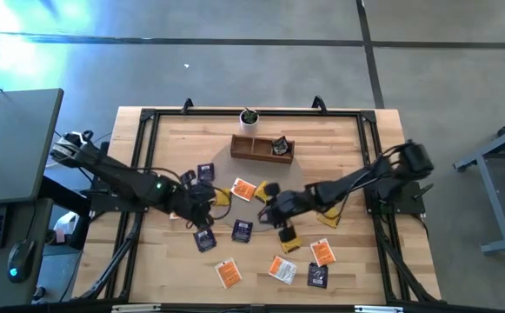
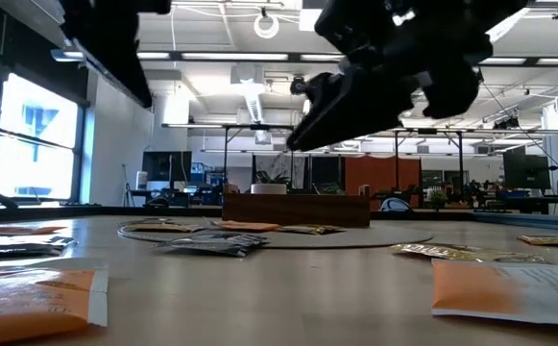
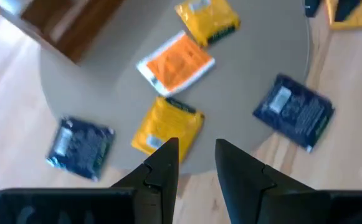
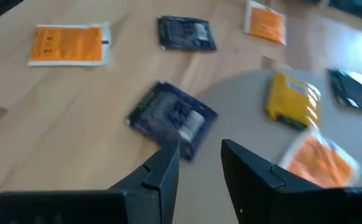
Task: Pick & Place Tea
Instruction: Put the purple tea bag into the right section of the wooden organizer
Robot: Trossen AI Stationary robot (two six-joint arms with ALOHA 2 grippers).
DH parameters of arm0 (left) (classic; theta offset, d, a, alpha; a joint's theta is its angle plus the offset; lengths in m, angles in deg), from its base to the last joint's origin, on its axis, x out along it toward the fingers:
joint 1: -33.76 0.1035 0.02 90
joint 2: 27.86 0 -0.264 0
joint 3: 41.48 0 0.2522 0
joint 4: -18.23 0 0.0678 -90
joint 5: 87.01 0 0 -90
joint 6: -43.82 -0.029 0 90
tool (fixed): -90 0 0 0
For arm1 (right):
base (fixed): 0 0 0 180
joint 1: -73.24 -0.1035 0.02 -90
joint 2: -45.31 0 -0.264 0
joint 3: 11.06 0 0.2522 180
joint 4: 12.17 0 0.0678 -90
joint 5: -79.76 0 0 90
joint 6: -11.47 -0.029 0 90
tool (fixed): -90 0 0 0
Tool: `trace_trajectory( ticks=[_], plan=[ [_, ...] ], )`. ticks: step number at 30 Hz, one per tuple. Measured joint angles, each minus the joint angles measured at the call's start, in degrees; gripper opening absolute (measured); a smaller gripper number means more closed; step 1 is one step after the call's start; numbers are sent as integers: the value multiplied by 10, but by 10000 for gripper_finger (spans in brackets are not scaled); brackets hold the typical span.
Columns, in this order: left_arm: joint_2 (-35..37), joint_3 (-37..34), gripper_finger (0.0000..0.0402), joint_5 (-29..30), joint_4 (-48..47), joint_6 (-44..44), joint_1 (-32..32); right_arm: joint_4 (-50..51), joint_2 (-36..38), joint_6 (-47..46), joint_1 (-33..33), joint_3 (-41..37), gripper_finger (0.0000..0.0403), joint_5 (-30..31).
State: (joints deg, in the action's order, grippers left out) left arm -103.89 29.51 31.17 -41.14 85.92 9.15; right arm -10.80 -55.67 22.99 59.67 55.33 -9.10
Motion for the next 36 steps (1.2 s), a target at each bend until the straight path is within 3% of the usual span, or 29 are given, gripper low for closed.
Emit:
trace_trajectory(
  ticks=[6,13,21,28,36],
  plan=[
    [-10,-60,103,-22,91,17,-27,5,-108,57,-36,68,136,6],
    [-51,-109,103,-48,167,117,-31,-3,-184,139,-59,124,150,91],
    [-144,-118,103,-47,216,199,-31,11,-180,174,-61,126,150,113],
    [-193,-118,103,-38,305,212,-17,25,-178,196,-59,126,149,122],
    [-225,-116,103,-69,359,211,3,23,-177,206,-59,126,150,127]
  ],
)
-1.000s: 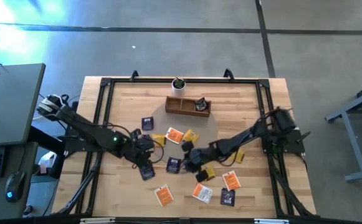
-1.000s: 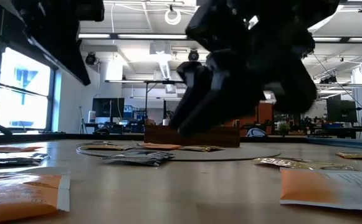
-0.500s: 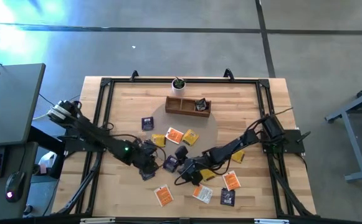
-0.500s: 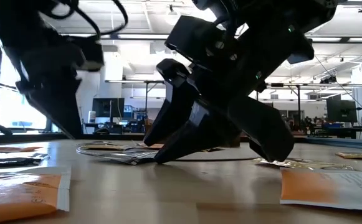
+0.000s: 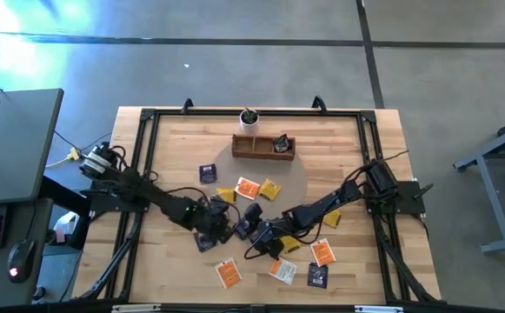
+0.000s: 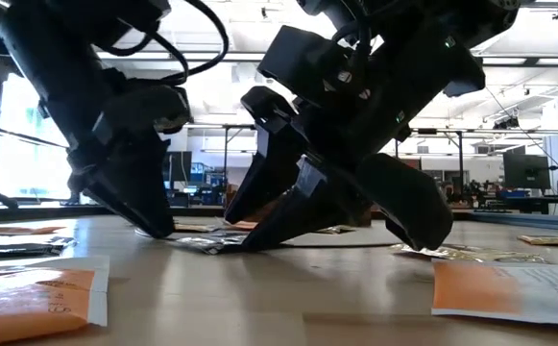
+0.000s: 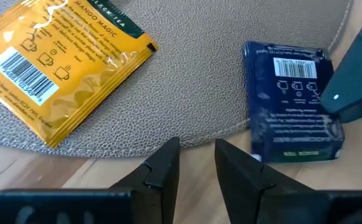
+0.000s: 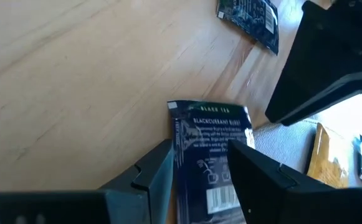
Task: Pick & Place Tea
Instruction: Put the purple tea bag into the right section of the wooden organizer
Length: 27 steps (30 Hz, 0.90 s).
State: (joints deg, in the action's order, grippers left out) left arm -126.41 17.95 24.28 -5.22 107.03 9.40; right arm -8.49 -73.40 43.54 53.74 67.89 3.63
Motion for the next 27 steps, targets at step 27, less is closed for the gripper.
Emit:
trace_trajectory(
  ticks=[27],
  plan=[
    [40,35,103,43,-27,-64,0,16,0,2,0,0,142,37]
  ],
)
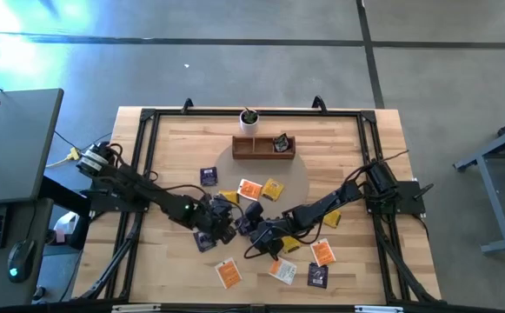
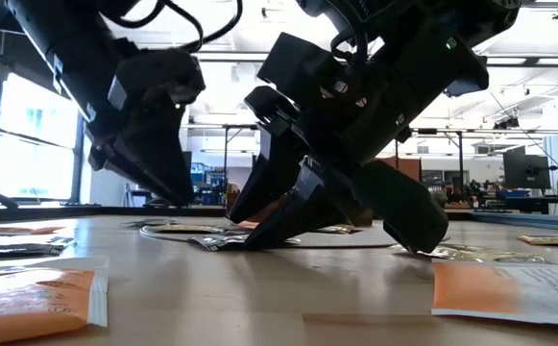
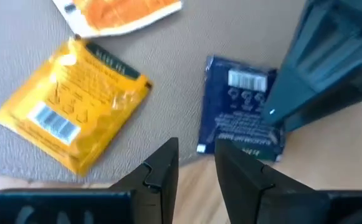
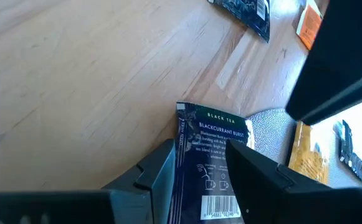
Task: Pick & Place Tea
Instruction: Put the purple tea bag into the right section of the wooden organizer
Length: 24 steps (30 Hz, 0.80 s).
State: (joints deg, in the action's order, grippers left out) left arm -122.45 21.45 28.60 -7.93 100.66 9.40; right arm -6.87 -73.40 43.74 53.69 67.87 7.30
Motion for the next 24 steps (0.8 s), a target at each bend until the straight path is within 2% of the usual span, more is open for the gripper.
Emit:
trace_trajectory(
  ticks=[5,12,15,20,24],
  plan=[
    [-7,0,103,53,2,-32,4,0,0,-3,0,0,142,0],
    [-64,-1,103,37,13,-41,26,0,0,-3,0,0,142,3],
    [-83,2,103,27,46,-42,27,1,0,-3,0,0,142,16],
    [-86,1,103,-1,96,-66,26,5,0,-3,5,0,142,23],
    [-87,6,103,-10,95,-83,27,7,0,-3,5,-1,142,51]
  ],
)
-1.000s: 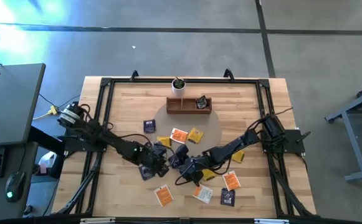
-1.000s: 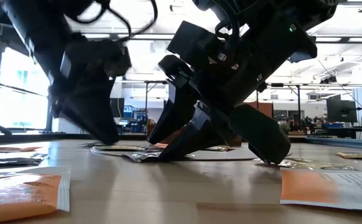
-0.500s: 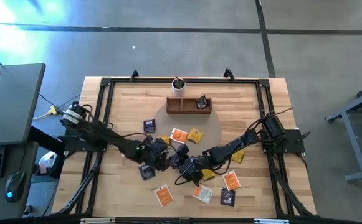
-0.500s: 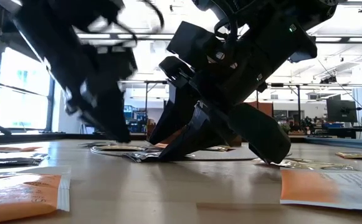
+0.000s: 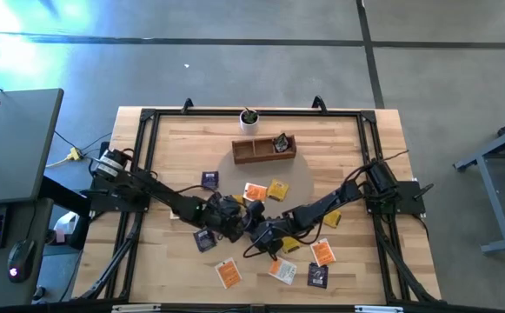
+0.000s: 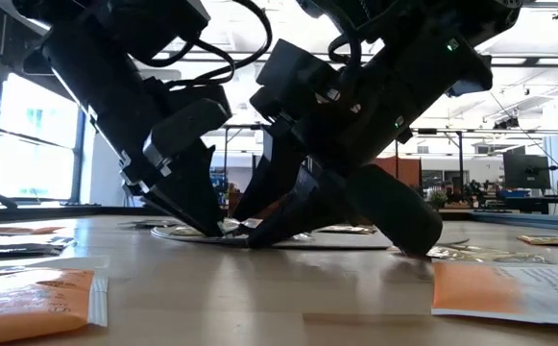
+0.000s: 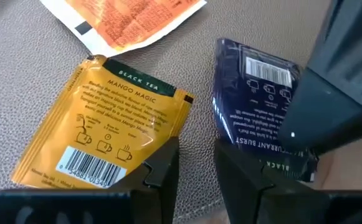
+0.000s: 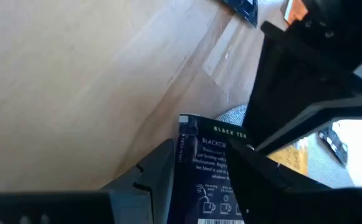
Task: Pick & Place Tea
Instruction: Put the purple tea bag into the right section of the wooden organizer
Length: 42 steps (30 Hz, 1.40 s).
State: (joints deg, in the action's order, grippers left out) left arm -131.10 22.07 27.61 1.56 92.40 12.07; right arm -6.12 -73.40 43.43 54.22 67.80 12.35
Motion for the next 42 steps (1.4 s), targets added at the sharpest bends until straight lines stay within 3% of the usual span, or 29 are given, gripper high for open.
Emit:
trace_trajectory(
  ticks=[12,16,32,38,42],
  plan=[
    [0,9,103,-13,-14,-6,0,8,0,-1,-14,0,120,49],
    [0,9,103,-15,-15,-6,0,8,0,-2,-26,0,99,73],
    [0,9,103,-18,-14,-5,0,10,0,-50,-36,0,6,77],
    [32,7,103,-31,-31,-3,-2,85,19,-73,-56,-1,20,175],
    [62,8,103,-2,-46,-5,-1,175,86,-142,-68,-1,9,213]
  ],
)
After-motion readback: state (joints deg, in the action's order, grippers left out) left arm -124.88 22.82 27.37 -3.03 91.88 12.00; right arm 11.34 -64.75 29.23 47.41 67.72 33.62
